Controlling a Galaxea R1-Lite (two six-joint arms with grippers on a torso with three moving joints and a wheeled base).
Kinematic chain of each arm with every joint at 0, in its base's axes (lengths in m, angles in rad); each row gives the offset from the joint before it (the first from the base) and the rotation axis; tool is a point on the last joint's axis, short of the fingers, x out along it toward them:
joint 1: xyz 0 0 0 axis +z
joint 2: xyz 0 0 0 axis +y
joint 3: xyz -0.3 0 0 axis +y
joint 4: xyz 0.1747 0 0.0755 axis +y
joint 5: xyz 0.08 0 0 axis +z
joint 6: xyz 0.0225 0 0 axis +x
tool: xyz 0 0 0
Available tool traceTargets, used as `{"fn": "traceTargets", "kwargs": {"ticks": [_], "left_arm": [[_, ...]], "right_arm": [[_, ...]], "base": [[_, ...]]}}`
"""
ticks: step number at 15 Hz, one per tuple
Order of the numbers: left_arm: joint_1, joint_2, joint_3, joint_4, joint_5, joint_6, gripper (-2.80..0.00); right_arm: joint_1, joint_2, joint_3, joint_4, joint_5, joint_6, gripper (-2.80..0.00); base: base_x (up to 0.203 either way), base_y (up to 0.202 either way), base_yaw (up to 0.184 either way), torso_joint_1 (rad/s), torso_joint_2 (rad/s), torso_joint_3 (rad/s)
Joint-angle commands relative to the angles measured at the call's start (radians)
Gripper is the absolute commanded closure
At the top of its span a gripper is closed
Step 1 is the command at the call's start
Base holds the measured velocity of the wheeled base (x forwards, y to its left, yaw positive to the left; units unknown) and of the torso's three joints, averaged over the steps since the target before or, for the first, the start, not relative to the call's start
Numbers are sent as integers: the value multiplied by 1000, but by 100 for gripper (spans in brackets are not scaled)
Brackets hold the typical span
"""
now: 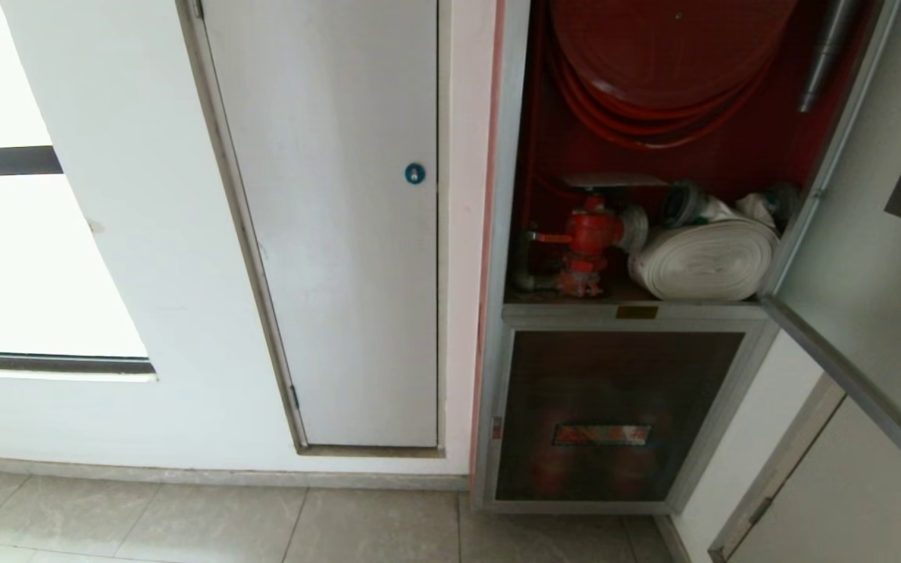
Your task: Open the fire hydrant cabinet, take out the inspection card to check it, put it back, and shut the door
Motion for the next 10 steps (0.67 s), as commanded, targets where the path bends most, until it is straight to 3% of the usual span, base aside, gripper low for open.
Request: {"fn": "traceTargets", "kwargs": {"ticks": [1, 5, 10], "left_arm": [[0, 0, 6, 0, 0, 0, 0], [0, 1, 6, 0, 0, 0, 0], [0, 1, 6, 0, 0, 0, 0]], "right_arm": [[1, 32, -19, -5, 7, 1, 0], [1, 48, -31, -2, 89, 38, 0], [7, 36, -29, 1, 119, 40, 0]], "base": [[0, 0, 0, 0, 0, 0], [0, 0, 0, 0, 0, 0], [0, 0, 0, 0, 0, 0]]}}
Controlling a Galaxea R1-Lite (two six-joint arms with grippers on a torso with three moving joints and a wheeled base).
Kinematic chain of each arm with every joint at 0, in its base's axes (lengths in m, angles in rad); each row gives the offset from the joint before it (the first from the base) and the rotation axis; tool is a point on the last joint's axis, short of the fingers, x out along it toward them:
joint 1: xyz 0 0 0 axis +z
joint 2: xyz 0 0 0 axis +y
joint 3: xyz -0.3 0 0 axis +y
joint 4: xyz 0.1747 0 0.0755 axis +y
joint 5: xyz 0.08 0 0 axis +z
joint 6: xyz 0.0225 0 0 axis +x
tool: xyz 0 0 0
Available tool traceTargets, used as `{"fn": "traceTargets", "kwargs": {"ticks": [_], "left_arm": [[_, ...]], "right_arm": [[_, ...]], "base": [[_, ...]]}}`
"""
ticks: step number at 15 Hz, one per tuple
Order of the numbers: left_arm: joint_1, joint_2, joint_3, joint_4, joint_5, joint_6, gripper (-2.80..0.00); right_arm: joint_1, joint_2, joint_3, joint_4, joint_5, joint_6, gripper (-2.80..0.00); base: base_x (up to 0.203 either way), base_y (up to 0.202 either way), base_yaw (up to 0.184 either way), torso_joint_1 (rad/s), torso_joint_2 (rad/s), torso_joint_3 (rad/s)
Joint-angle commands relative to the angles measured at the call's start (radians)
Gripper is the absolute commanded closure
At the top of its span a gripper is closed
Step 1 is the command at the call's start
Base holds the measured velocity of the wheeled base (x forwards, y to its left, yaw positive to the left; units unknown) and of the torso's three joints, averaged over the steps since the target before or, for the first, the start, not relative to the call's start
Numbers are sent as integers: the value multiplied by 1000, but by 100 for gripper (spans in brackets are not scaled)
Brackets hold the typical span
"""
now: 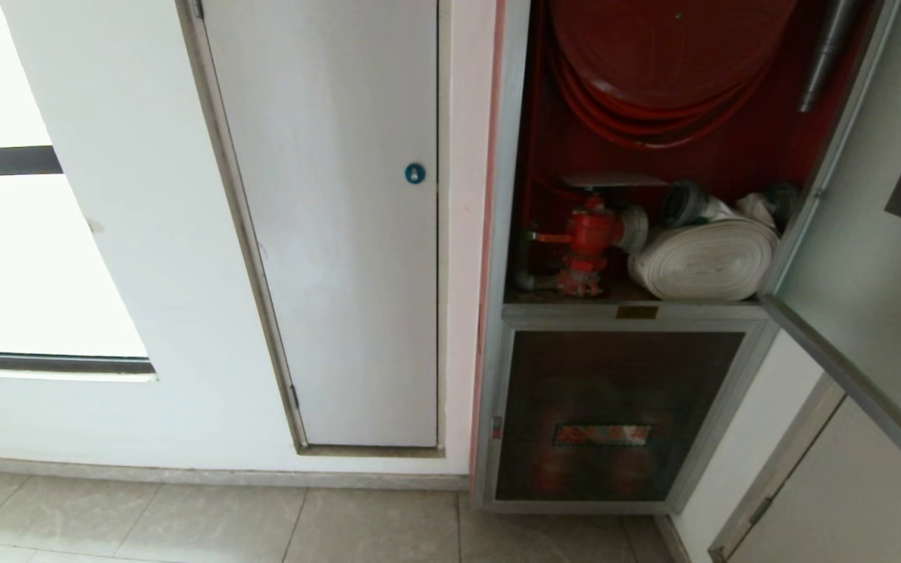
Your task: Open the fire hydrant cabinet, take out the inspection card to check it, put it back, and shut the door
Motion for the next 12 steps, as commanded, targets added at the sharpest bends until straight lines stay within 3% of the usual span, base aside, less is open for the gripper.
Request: {"fn": "traceTargets", "kwargs": {"ticks": [1, 12], "left_arm": [[0, 1, 6, 0, 0, 0, 0], [0, 0, 6, 0, 0, 0, 0]], "right_arm": [[3, -18, 3, -6, 11, 2, 0], [86, -84, 59, -5, 35, 0, 0]], "base": [[0, 0, 0, 0, 0, 0], [0, 0, 0, 0, 0, 0]]}}
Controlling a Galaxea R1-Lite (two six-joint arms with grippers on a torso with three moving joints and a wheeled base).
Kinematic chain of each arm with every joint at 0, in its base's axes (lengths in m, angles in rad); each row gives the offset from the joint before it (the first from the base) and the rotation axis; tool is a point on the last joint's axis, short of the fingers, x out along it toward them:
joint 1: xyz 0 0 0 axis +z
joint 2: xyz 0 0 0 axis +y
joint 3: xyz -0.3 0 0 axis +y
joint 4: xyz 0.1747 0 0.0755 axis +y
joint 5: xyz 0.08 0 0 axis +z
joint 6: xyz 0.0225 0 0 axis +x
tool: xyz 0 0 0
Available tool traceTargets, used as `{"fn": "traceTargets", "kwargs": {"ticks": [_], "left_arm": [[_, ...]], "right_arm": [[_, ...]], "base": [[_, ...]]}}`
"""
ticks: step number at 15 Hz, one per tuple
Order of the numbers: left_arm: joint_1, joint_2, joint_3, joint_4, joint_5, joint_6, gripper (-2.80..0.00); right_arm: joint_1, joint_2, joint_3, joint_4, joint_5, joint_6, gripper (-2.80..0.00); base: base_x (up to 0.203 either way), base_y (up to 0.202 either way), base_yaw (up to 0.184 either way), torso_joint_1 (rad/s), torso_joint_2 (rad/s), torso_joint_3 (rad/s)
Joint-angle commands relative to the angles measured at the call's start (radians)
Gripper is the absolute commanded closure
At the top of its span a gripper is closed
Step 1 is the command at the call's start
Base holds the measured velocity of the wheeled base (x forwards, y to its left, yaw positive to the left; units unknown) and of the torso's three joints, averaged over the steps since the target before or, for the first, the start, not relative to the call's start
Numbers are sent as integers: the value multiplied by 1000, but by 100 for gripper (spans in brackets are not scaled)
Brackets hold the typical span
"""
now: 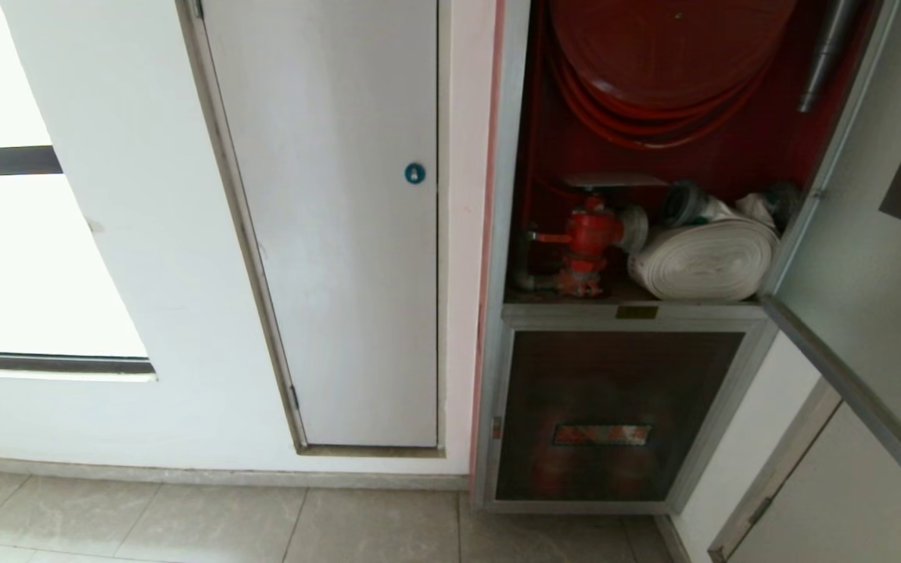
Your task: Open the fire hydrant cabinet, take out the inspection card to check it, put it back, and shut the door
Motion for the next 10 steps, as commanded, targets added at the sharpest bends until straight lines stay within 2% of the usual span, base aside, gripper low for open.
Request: {"fn": "traceTargets", "kwargs": {"ticks": [1, 10], "left_arm": [[1, 0, 6, 0, 0, 0, 0], [1, 0, 6, 0, 0, 0, 0]], "right_arm": [[26, -24, 19, -6, 10, 1, 0], [184, -59, 54, -6, 134, 0, 0]], "base": [[0, 0, 0, 0, 0, 0], [0, 0, 0, 0, 0, 0]]}}
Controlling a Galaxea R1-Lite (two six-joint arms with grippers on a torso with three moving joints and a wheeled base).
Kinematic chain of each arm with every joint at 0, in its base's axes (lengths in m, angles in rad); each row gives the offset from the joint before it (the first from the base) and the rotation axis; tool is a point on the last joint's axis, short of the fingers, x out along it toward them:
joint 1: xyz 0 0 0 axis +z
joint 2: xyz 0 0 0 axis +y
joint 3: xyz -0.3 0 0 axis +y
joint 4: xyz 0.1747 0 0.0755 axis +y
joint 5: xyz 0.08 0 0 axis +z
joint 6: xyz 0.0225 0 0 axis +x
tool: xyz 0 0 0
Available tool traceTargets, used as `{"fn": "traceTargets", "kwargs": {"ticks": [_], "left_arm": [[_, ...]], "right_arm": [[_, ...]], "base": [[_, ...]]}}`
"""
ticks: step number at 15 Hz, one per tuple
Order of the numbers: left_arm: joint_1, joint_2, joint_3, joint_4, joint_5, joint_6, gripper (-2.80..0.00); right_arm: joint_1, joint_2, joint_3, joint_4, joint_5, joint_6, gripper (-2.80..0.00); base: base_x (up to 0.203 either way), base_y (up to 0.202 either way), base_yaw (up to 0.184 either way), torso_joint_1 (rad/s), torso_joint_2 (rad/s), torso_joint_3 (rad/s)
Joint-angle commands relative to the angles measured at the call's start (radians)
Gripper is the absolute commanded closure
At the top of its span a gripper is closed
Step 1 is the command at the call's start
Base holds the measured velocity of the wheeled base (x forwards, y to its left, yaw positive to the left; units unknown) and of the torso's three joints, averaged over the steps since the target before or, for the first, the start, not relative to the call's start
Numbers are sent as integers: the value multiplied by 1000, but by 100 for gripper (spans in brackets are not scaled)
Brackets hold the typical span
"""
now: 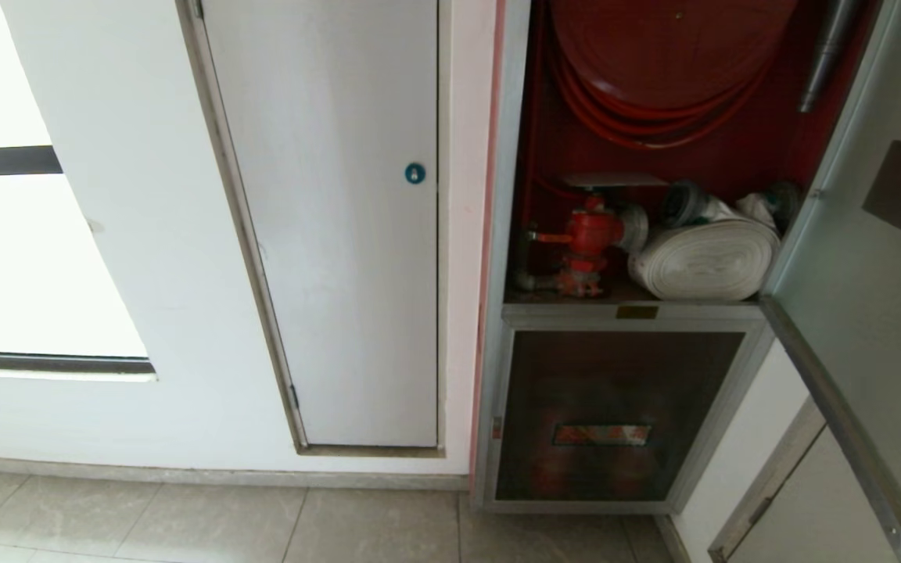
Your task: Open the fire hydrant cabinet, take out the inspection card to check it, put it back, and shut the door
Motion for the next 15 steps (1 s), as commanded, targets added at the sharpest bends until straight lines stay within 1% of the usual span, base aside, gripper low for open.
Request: {"fn": "traceTargets", "kwargs": {"ticks": [1, 7, 10, 12, 15], "left_arm": [[0, 0, 6, 0, 0, 0, 0], [0, 1, 6, 0, 0, 0, 0], [0, 0, 6, 0, 0, 0, 0], [0, 1, 6, 0, 0, 0, 0], [0, 0, 6, 0, 0, 0, 0]], "right_arm": [[45, -1, 1, -6, 18, 2, 0], [214, 16, -2, -5, 118, 2, 0], [294, 18, -2, -4, 124, 2, 0], [373, 22, -7, -5, 124, 2, 0], [458, 106, -64, -5, 124, 2, 0]], "base": [[0, 0, 0, 0, 0, 0], [0, 0, 0, 0, 0, 0], [0, 0, 0, 0, 0, 0], [0, 0, 0, 0, 0, 0], [0, 0, 0, 0, 0, 0]]}}
